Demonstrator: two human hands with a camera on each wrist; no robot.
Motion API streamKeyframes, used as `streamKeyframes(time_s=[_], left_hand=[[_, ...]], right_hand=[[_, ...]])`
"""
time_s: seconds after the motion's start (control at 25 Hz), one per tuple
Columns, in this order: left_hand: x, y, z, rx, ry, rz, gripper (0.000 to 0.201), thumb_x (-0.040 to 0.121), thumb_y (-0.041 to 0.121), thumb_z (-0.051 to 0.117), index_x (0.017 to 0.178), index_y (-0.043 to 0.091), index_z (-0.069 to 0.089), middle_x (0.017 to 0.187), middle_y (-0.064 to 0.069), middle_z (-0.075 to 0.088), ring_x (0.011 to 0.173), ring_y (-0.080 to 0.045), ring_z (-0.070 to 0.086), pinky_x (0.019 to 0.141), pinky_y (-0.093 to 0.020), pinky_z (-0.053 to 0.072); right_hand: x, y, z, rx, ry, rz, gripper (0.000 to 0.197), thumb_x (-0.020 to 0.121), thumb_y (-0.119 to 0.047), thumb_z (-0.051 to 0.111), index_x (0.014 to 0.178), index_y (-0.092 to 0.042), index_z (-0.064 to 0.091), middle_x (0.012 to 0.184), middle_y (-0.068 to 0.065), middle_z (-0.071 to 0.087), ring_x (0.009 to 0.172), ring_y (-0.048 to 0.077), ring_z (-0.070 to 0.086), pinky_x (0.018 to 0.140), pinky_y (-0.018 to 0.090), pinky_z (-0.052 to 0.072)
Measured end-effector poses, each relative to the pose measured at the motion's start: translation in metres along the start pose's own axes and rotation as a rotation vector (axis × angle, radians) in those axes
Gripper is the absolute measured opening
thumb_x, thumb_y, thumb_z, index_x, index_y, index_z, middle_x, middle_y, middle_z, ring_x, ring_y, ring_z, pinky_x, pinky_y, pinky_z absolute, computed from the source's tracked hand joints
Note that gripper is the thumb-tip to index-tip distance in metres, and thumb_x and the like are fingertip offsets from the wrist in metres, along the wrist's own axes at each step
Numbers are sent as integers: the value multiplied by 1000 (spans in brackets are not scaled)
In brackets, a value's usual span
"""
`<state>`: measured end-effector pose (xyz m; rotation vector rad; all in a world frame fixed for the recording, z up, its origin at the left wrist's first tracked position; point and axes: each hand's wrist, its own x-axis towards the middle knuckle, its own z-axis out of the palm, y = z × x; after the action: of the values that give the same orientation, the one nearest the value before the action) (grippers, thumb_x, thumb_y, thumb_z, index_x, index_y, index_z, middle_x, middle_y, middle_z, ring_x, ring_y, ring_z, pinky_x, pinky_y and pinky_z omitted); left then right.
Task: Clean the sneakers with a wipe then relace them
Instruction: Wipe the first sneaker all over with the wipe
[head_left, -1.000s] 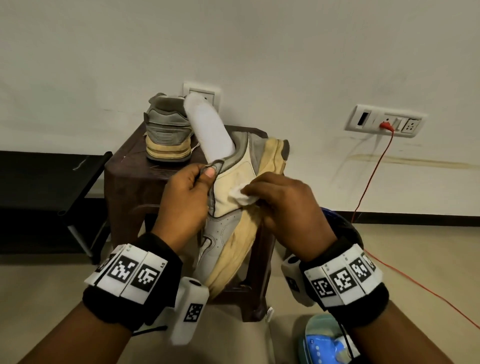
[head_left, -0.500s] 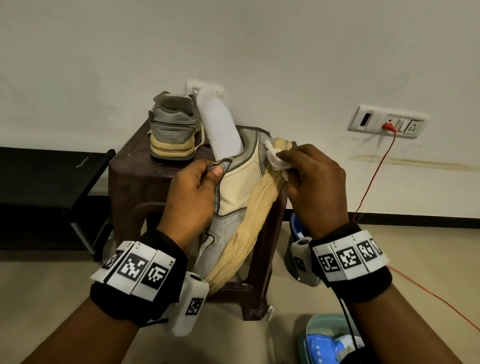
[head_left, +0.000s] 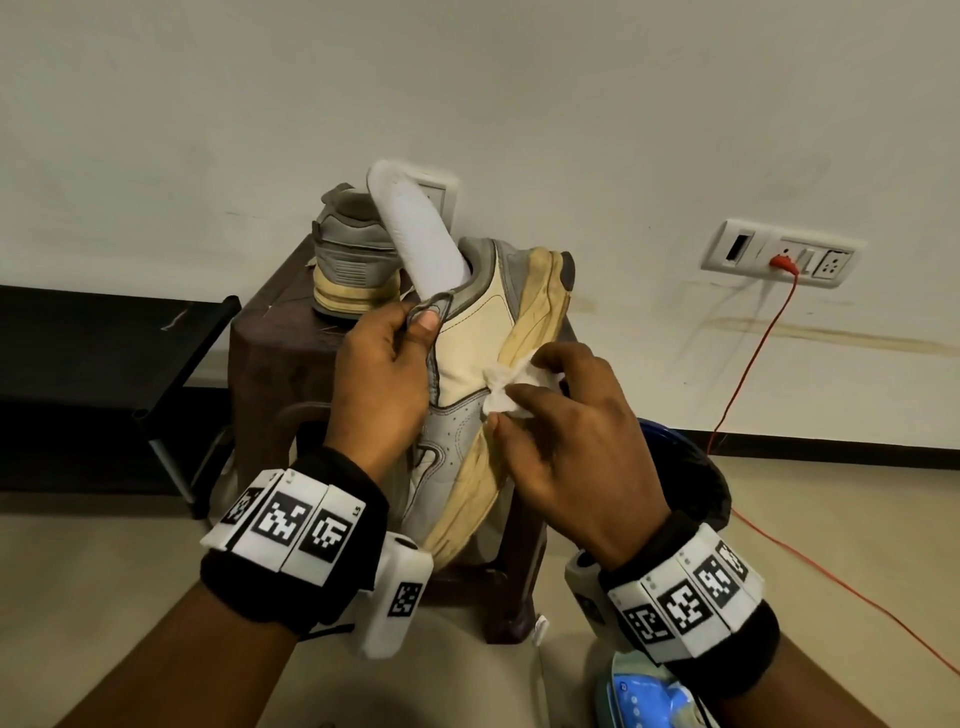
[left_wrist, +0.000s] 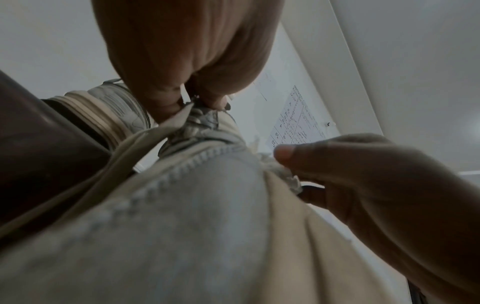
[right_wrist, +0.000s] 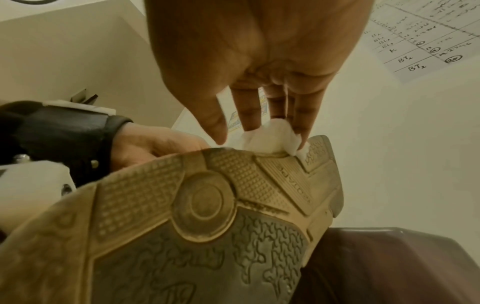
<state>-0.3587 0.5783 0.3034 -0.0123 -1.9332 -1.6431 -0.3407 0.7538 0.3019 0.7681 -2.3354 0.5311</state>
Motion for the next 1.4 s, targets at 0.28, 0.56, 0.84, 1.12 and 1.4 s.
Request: streamKeyframes(time_s=[0.28, 0.56, 0.84, 1.12, 1.4], left_hand=[[-6, 3, -2, 300, -2, 80, 28, 97, 39, 45, 104, 18, 61, 89, 1, 67, 86, -18, 63, 76, -41, 52], [-10, 8, 1, 390, -86, 149, 22, 98, 40, 39, 94, 20, 48, 66, 12, 51, 62, -10, 51, 54, -28, 32], [-3, 1, 8, 238, 63, 122, 24, 100, 27, 44, 102, 6, 56, 74, 13, 53, 67, -4, 52, 57, -8, 38], [-3, 3, 8, 72, 33, 118, 25, 100, 27, 44, 106, 6, 57, 97, -8, 65, 91, -19, 61, 78, -33, 49], [0, 17, 31, -51, 106, 137, 20, 100, 24, 45, 102, 8, 57, 89, 4, 60, 81, -2, 55, 72, -14, 45]], right_hand=[[16, 6, 5, -82, 86, -66, 18, 75, -3, 71, 93, -4, 73, 102, 13, 66, 93, 29, 61, 75, 35, 54], [39, 22, 2, -122, 176, -38, 20, 81, -5, 64, 99, -6, 72, 98, 11, 66, 87, 31, 59, 67, 41, 52], [20, 3, -15, -33, -175, -268, 26, 65, 1, 77, 89, -11, 76, 88, 6, 70, 79, 25, 65, 65, 31, 52], [12, 4, -23, 37, -159, -272, 17, 79, -13, 64, 92, -9, 74, 92, 7, 70, 83, 22, 64, 69, 33, 55], [27, 19, -38, 66, -45, -151, 19, 75, -3, 73, 93, -9, 74, 94, 6, 71, 85, 21, 65, 74, 33, 55]])
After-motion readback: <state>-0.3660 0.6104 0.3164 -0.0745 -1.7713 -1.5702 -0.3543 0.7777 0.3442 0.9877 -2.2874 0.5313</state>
